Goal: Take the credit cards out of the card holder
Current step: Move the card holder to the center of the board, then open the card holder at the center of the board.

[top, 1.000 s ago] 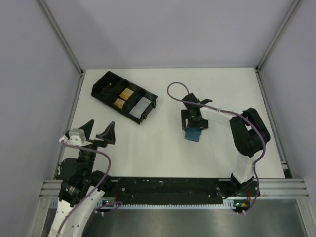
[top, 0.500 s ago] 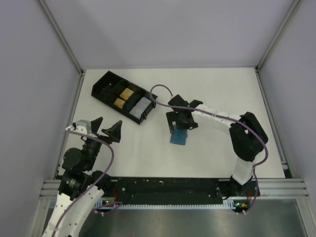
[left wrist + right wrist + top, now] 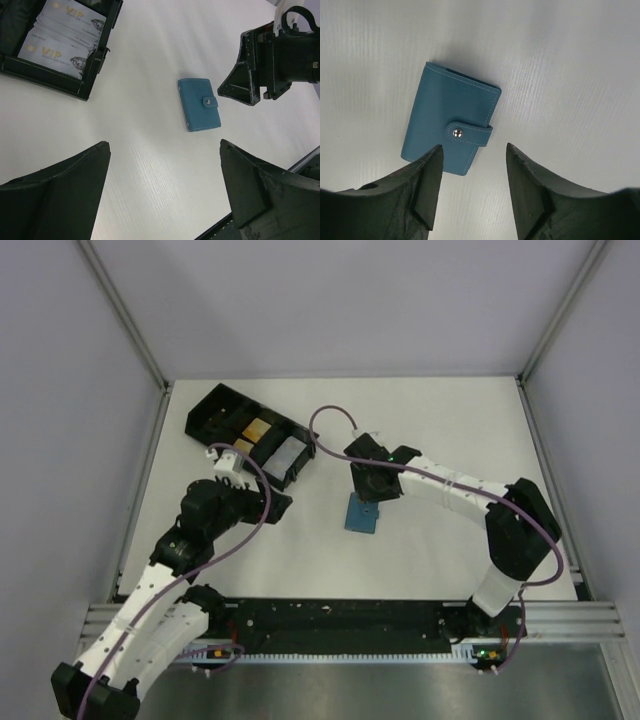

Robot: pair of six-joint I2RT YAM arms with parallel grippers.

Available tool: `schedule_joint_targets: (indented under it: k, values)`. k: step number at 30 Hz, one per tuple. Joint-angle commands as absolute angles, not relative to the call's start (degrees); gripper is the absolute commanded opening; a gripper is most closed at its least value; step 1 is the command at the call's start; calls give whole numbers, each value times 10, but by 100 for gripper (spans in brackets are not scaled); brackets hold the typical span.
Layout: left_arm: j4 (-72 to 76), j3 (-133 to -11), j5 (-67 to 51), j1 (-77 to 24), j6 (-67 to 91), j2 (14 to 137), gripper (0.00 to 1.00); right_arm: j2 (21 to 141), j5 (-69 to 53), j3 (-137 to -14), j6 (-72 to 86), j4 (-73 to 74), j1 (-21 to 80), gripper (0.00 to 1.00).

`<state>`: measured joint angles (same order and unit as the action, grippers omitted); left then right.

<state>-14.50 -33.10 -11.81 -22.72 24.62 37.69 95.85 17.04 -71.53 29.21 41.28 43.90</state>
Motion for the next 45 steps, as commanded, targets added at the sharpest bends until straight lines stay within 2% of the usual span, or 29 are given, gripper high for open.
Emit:
schedule_joint_targets:
  k: [1,13,20,23,32,45]
  values:
    - [-135,-331,-123,-229,260,367,93,985,179,-722,312,384,457,49]
    - [-134,-301,-120,-229,270,371,93,1069,160,-734,325,371,475,34]
    - [-109,-297,-161,-229,287,418,90,1078,183,-702,327,370,475,16]
    - [-79,-292,-189,-231,305,452,89,1075,185,-697,317,365,475,0]
    - [18,-310,-182,-308,350,607,88,999,141,-650,280,277,485,0]
    - [87,-388,-179,-352,432,860,75,924,49,-558,273,142,484,0]
